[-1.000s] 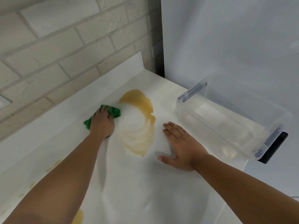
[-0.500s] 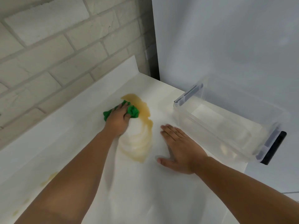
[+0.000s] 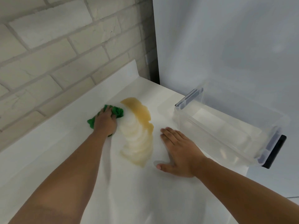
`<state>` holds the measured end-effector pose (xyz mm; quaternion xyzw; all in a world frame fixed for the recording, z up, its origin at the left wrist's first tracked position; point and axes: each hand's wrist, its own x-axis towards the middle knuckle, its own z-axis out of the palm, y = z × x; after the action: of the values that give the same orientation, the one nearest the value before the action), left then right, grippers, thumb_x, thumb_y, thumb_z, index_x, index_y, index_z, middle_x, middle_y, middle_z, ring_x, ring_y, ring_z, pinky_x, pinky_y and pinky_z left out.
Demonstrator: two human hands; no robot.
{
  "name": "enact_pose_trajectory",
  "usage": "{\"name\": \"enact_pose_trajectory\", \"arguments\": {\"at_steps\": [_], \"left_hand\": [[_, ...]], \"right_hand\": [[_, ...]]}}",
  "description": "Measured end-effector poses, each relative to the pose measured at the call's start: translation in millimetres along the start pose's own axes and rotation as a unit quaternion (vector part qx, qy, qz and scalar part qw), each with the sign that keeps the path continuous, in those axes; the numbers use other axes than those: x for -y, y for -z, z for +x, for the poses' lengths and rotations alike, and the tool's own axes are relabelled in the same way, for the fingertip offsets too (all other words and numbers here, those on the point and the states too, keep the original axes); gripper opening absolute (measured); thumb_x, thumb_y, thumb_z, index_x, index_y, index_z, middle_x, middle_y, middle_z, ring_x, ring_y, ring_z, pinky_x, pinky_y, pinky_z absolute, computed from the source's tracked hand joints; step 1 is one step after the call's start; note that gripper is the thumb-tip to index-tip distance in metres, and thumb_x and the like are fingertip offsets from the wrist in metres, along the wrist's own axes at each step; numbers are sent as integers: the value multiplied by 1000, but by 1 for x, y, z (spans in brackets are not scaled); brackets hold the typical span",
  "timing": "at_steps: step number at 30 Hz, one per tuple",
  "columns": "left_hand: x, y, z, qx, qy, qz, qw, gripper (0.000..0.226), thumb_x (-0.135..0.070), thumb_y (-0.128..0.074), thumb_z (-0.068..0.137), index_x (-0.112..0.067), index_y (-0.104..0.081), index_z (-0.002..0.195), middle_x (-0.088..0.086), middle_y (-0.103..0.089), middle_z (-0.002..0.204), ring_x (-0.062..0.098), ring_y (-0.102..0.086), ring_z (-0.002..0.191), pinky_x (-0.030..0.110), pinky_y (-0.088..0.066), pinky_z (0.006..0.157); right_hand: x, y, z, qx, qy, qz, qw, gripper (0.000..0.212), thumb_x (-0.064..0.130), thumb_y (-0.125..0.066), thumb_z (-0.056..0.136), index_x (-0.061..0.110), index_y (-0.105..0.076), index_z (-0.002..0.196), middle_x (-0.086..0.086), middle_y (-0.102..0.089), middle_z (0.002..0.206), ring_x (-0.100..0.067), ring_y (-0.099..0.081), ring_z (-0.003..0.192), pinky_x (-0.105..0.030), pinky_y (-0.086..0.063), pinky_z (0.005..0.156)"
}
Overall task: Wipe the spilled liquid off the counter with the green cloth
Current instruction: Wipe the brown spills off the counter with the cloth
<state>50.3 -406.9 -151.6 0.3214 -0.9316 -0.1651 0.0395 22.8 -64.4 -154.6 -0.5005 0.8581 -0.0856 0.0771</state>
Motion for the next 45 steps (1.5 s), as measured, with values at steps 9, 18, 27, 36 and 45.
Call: {"name": "enact_pose_trajectory", "arguments": {"at_steps": [9, 18, 27, 36, 45], "left_hand": [[-25, -17, -63, 81, -263, -71, 959, 53, -27, -41, 95, -20, -44, 147, -9, -32, 154, 9, -20, 145, 30, -9, 120], [14, 3, 18, 10, -27, -22, 999, 52, -24, -44, 103, -10, -33, 152, 15, -33, 156, 35, -34, 141, 41, -24, 119], [-70, -1, 70, 43, -19, -36, 998, 46, -28, -34, 106, -5, -41, 145, 21, -47, 144, 38, -44, 131, 41, -33, 107], [-67, -5, 0, 85, -105, -110, 985, 39, -28, -41, 105, -13, -51, 139, 14, -58, 134, 31, -54, 121, 30, -38, 100], [34, 16, -36, 5, 34, -66, 997, 41, -31, -37, 105, -8, -51, 136, 21, -57, 133, 38, -53, 121, 41, -39, 104]], "right_hand": [[0, 2, 12, -2, -23, 28, 999, 98, 80, -16, 88, 11, -9, 158, -3, 2, 166, -14, 10, 152, -37, -2, 124], [1, 1, 13, -17, -23, 24, 999, 100, 80, -19, 89, 9, -6, 158, -3, 6, 166, -11, 15, 151, -34, 2, 124], [-1, 1, 15, -13, -25, 18, 999, 101, 81, -20, 88, 10, -7, 158, -3, 7, 166, -11, 16, 150, -36, 0, 124], [0, 3, 14, -3, -30, 17, 999, 101, 82, -19, 87, 12, -5, 158, -2, 6, 166, -12, 13, 151, -37, -2, 124], [0, 0, 14, -9, -26, 20, 999, 101, 82, -18, 86, 12, -7, 158, -1, 6, 166, -10, 15, 151, -35, -1, 124]]}}
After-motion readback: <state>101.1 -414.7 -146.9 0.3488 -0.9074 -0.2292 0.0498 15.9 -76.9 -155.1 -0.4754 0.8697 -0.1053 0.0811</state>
